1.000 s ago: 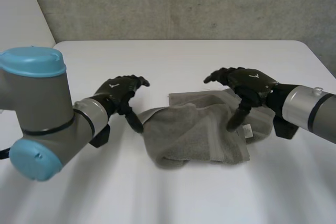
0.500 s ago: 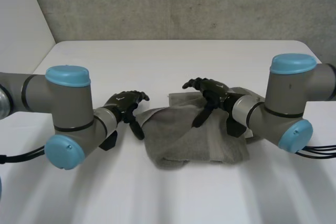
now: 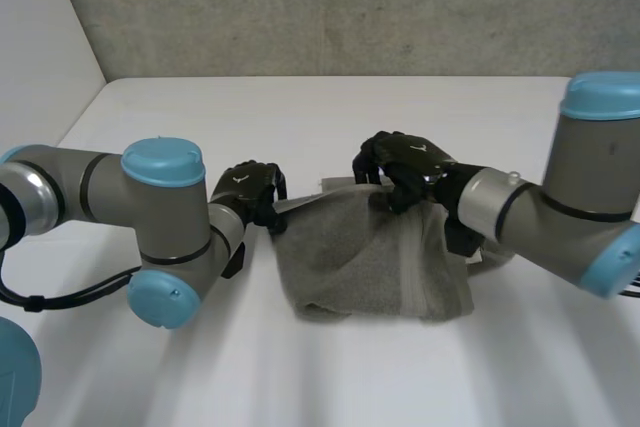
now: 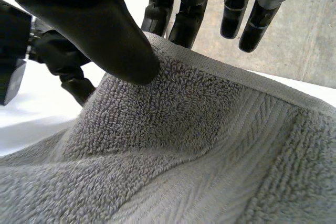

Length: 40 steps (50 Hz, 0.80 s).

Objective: Fold the towel.

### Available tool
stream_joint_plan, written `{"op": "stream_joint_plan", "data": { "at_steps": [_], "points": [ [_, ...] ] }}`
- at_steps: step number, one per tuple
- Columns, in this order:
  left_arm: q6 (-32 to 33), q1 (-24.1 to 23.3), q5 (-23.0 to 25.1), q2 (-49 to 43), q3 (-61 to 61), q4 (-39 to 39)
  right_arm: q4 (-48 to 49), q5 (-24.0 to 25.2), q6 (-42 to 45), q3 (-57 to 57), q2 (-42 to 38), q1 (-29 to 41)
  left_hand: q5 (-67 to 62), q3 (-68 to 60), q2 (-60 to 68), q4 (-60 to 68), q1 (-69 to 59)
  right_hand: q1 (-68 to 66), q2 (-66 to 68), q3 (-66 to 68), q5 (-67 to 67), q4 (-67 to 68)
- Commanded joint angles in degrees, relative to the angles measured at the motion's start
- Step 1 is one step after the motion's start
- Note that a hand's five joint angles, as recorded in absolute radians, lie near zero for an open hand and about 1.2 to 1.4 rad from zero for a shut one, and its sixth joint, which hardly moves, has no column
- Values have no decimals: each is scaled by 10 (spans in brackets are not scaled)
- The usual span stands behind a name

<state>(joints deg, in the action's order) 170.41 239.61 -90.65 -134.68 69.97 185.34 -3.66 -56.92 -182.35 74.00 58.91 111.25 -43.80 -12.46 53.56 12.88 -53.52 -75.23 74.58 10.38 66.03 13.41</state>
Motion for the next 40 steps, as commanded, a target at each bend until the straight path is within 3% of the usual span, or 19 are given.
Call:
{"op": "stream_joint_plan", "data": {
  "at_steps": [1, 6, 15, 16, 17, 19, 20, 22, 29, 35, 40],
  "points": [
    [19, 6, -14, 4, 11, 4, -16, 28, 48, 68, 53, -32, 153, 25, -151, -29, 150, -48, 54, -4, 40, -34],
    [19, 5, -22, 5, 25, 5, -26, 34, 87, 120, 86, -53, 222, 25, -220, -29, 219, -48, 54, -4, 40, -34],
    [16, 0, -19, -5, 32, 16, -25, 70, 88, 160, 111, -77, 194, 25, -191, -29, 191, -48, 54, -4, 40, -34],
    [15, -2, -15, -7, 33, 16, -25, 78, 86, 162, 111, -80, 110, 25, -108, -29, 108, -48, 54, -4, 40, -34],
    [15, -2, -15, -7, 33, 16, -25, 81, 86, 164, 111, -82, 109, 25, -107, -29, 107, -48, 54, -4, 40, -34],
    [13, -5, -10, -10, 33, 16, -25, 82, 87, 164, 111, -82, -76, 25, 79, -29, -79, -48, 54, -4, 40, -34],
    [13, -5, -10, -10, 33, 16, -24, 82, 89, 164, 111, -82, -77, 25, 80, -29, -80, -48, 54, -4, 40, -34],
    [12, -6, 7, -7, 32, 16, -24, 82, 91, 161, 109, -81, -261, 25, 263, -29, -264, -48, 54, -4, 40, -34],
    [12, 2, 52, 7, 24, 13, -21, 83, 94, 128, 92, -77, -262, 25, 264, -29, -265, -48, 54, -4, 40, -34],
    [25, 27, 72, 32, -33, 13, -20, 82, 101, -11, 30, -69, -262, 25, 264, -29, -265, -48, 54, -4, 40, -34],
    [55, 68, 73, 116, -122, 33, -3, 72, 157, -236, 16, -67, -262, 25, 264, -29, -265, -48, 54, -4, 40, -34]
  ]
}}
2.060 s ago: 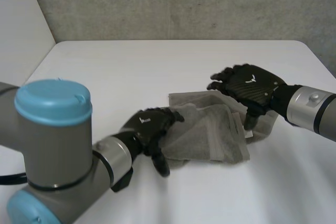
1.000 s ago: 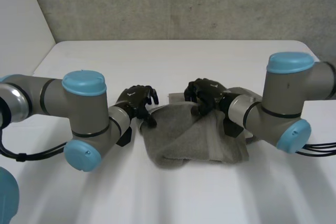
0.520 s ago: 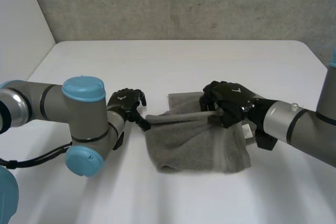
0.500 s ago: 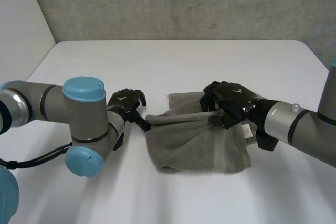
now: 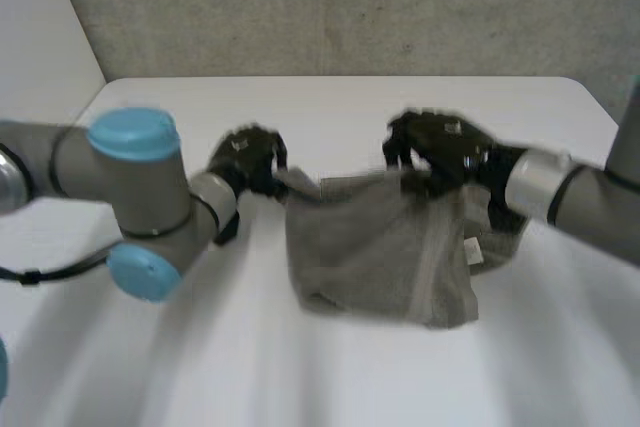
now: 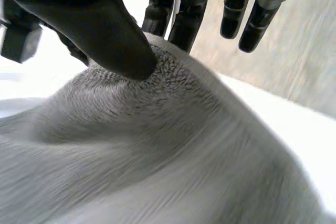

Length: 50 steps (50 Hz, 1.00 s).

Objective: Fold the towel.

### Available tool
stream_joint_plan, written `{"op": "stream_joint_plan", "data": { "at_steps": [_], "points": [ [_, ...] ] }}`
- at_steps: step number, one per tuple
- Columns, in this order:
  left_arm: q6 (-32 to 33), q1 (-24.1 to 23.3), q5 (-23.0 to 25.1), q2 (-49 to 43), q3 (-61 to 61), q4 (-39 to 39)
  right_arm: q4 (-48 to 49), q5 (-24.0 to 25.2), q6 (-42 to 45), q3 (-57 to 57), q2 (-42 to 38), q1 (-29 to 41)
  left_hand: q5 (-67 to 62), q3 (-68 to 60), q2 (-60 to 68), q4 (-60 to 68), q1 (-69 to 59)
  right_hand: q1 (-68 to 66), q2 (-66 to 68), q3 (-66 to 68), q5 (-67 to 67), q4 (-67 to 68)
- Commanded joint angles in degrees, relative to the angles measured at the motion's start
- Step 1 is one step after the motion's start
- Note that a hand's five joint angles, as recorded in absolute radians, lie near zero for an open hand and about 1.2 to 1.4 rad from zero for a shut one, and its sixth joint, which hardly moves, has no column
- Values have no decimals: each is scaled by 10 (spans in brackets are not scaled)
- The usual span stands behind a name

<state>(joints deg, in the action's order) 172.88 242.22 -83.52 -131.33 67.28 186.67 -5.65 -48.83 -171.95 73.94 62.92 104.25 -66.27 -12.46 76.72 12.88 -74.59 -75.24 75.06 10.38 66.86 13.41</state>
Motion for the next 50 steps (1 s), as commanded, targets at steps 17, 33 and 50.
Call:
{"op": "stream_joint_plan", "data": {
  "at_steps": [17, 33, 50],
  "points": [
    [-11, 37, 117, 295, 33, 193, 265, -31, -15, -44, 148, -1, -37, 25, 33, -29, -54, -48, 49, -4, 31, -34],
    [64, 36, 122, 258, 305, 106, 194, 14, 160, 205, 163, -36, -37, 25, 33, -29, -54, -48, 49, -4, 31, -34],
    [93, 11, 22, 179, 348, 112, 132, -1, 231, 249, 110, -28, -37, 25, 33, -29, -54, -48, 49, -4, 31, -34]
  ]
}}
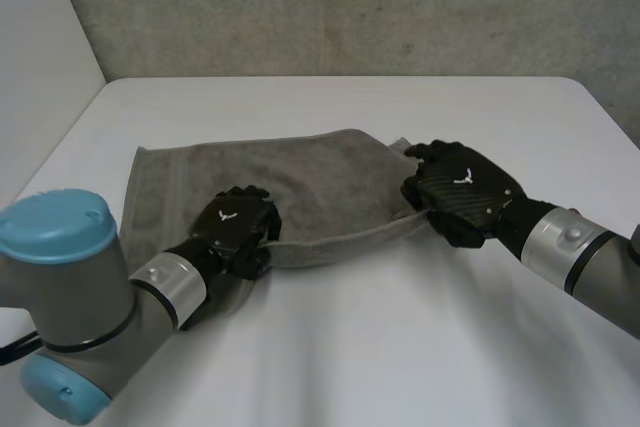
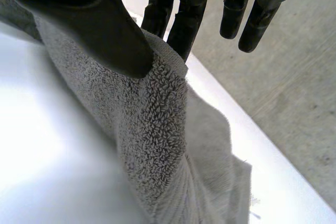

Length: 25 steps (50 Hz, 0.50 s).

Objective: Fold the towel.

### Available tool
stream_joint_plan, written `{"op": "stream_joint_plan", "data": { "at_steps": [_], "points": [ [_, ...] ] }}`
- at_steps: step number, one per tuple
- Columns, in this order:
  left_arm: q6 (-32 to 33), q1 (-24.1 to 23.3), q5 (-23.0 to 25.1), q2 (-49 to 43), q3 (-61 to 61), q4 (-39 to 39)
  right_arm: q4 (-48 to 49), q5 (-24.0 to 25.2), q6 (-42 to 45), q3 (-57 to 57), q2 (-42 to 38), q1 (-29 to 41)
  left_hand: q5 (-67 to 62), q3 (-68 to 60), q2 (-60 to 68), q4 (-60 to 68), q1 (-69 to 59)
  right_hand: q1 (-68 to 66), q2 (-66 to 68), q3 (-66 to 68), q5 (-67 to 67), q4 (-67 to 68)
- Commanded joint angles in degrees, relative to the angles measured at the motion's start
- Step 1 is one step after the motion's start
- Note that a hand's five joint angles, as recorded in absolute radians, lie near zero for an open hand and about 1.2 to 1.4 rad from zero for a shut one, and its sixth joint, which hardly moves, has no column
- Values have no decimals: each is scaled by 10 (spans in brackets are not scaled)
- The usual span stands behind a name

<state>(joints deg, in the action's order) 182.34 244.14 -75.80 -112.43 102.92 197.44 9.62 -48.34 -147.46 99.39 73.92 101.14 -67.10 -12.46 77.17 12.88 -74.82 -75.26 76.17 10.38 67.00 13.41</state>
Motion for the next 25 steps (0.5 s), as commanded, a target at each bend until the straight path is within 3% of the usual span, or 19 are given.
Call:
{"op": "stream_joint_plan", "data": {
  "at_steps": [1, 5, 7, 8, 9, 10, 12, 15, 25],
  "points": [
    [-1, -8, -67, -9, -9, 5, -22, -9, -19, -5, 0, 3, -29, 25, 28, -29, -52, -47, 38, -4, 30, -34],
    [0, -8, -87, -6, -9, 6, -21, -17, -35, -6, -1, 2, 40, 25, -40, -29, 17, -47, 38, -4, 30, -34],
    [1, -7, -104, -6, -5, 7, -23, -37, -57, -10, -1, -2, 204, 25, -204, -29, 181, -47, 38, -4, 30, -34],
    [1, -7, -104, -6, -5, 7, -23, -37, -57, -10, -1, -2, 205, 25, -205, -29, 182, -47, 38, -4, 30, -34],
    [1, -8, -115, -7, -4, 7, -22, -47, -73, -10, -1, -2, 336, 25, -337, -29, 313, -47, 38, -4, 30, -34],
    [1, -8, -115, -7, -4, 7, -21, -57, -91, -10, 0, -2, 337, 25, -338, -29, 315, -47, 38, -4, 30, -34],
    [-1, -9, -140, -12, -2, 7, -21, -64, -112, -11, 2, -2, 485, 25, -486, -29, 462, -47, 38, -4, 30, -34],
    [-1, -16, -154, -16, 0, 7, -21, -69, -150, -17, 1, -2, 593, 25, -593, -29, 570, -47, 38, -4, 30, -34],
    [2, -40, -156, -13, 2, -1, -7, -77, -186, -45, -6, -32, 655, 25, -656, -29, 633, -47, 38, -4, 30, -34]
  ]
}}
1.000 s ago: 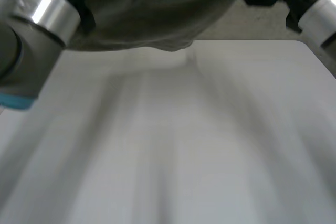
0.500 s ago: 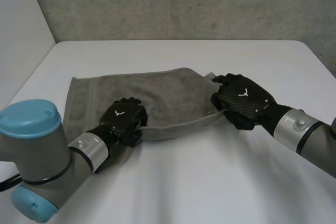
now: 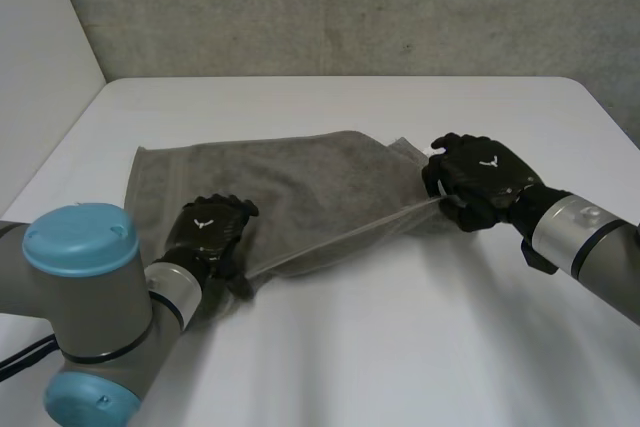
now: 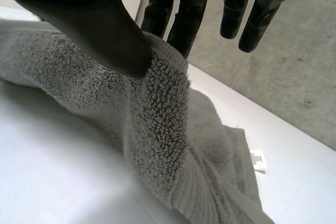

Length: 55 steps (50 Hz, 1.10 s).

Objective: Fold the towel.

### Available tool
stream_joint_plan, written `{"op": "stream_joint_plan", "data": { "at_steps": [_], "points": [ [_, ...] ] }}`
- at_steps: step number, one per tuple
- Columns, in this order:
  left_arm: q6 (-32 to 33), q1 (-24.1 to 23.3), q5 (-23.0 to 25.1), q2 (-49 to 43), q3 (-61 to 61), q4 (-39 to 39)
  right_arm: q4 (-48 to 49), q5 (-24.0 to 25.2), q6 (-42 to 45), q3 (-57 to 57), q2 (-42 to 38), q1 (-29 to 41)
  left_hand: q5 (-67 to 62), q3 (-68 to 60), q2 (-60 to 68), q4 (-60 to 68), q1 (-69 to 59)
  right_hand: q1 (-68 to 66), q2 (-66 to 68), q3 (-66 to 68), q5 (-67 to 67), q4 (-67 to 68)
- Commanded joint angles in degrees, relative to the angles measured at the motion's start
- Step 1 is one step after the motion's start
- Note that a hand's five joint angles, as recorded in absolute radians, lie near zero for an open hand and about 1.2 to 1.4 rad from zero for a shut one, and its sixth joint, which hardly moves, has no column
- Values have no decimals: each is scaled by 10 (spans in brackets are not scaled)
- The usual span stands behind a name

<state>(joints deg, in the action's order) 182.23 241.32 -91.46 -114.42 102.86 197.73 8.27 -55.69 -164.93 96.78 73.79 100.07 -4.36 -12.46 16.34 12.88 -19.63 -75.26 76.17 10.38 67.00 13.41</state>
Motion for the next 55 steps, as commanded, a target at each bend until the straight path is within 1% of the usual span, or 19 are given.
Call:
{"op": "stream_joint_plan", "data": {
  "at_steps": [1, 3, 5, 6, 8, 10, 12, 13, 15, 18, 24, 30, 32, 33, 34, 37, 41, 46, 55],
  "points": [
    [4, -7, 1, 17, 8, -5, 7, -5, -13, -22, -7, -24, 26, 25, -46, -29, 79, -47, 38, -4, 30, -34],
    [7, -1, 4, 32, 16, -11, 6, -7, -14, -26, -14, -27, 25, 25, -44, -29, 77, -47, 38, -4, 30, -34],
    [15, 27, 12, 60, 29, -44, 6, -13, -15, -33, -23, -31, 23, 25, -43, -29, 76, -47, 38, -4, 30, -34],
    [15, 28, 12, 61, 29, -45, 3, -15, -19, -38, -29, -36, 23, 25, -43, -29, 76, -47, 38, -4, 30, -34],
    [22, 42, 22, 74, 34, -71, 3, -22, -23, -45, -35, -35, 23, 25, -43, -29, 76, -47, 38, -4, 30, -34],
    [31, 60, 48, 96, 48, -119, 3, -30, -32, -53, -42, -32, 23, 25, -43, -29, 76, -47, 38, -4, 30, -34],
    [31, 68, 58, 103, 57, -134, 2, -43, -66, -70, -58, -31, 23, 25, -43, -29, 76, -47, 38, -4, 30, -34],
    [34, 75, 62, 109, 64, -137, 2, -43, -66, -70, -58, -31, 23, 25, -43, -29, 76, -47, 38, -4, 30, -34],
    [34, 79, 62, 113, 70, -137, 1, -42, -99, -84, -65, -31, 23, 25, -43, -29, 76, -47, 38, -4, 30, -34],
    [35, 81, 62, 115, 75, -137, 1, -39, -113, -87, -68, -31, 23, 25, -43, -29, 76, -47, 38, -4, 30, -34],
    [37, 89, 61, 118, 102, -140, 0, -38, -111, -85, -68, -31, 23, 25, -43, -29, 76, -47, 38, -4, 30, -34],
    [81, 106, 52, 131, 127, -141, 1, -36, -110, -82, -67, -30, 11, 25, -31, -29, 64, -47, 38, -4, 30, -34],
    [99, 123, 31, 147, 135, -141, 1, -36, -110, -80, -67, -30, -31, 25, 11, -29, 22, -47, 38, -4, 30, -34],
    [99, 123, 31, 148, 135, -141, 1, -36, -110, -80, -67, -30, -31, 25, 11, -29, 22, -47, 38, -4, 30, -34],
    [102, 129, 20, 155, 138, -141, 1, -36, -110, -78, -67, -30, -69, 25, 49, -29, -16, -47, 38, -4, 30, -34],
    [103, 141, 4, 167, 138, -141, 2, -35, -109, -76, -67, -30, -91, 25, 72, -29, -39, -47, 38, -4, 30, -34],
    [110, 153, 2, 176, 140, -143, 2, -36, -109, -75, -67, -30, -91, 25, 72, -29, -39, -47, 38, -4, 30, -34],
    [146, 168, 1, 183, 161, -151, 2, -35, -109, -75, -67, -30, -91, 25, 72, -29, -39, -47, 38, -4, 30, -34],
    [149, 175, 1, 180, 173, -148, 3, -35, -109, -74, -67, -30, -93, 25, 73, -29, -40, -47, 38, -4, 30, -34]
  ]
}}
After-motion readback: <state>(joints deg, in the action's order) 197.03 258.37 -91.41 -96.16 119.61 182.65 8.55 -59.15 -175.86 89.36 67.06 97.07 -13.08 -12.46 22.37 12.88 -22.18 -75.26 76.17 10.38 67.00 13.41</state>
